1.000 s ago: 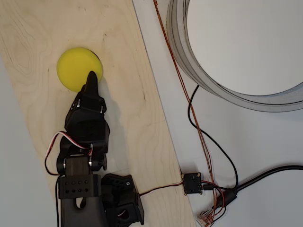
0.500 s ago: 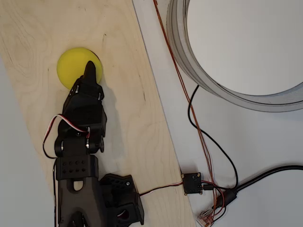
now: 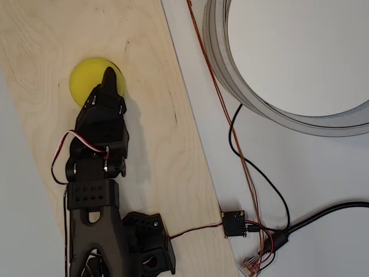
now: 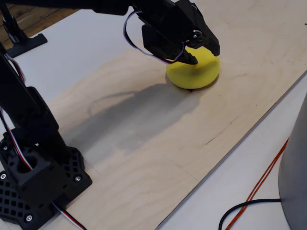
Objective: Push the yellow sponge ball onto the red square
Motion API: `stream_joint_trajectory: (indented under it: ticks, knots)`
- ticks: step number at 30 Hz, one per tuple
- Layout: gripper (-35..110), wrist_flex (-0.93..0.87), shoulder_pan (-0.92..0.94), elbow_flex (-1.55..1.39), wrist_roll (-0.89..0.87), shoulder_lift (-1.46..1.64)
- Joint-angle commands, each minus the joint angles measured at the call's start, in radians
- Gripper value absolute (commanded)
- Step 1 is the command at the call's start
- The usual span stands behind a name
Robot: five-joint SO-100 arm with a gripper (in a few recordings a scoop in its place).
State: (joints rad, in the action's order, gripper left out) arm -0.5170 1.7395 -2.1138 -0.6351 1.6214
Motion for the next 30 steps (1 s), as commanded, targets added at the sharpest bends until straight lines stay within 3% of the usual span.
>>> stream_joint_trajectory:
  ticks: [1, 16, 30]
  knots:
    - [17, 0.002, -0.003, 0.044, -0.023, -0.005]
    - [17, 0.035, -0.008, 0.080, -0.020, -0.057]
    - [16, -0.005, 0.011, 0.052, 0.117, 0.109]
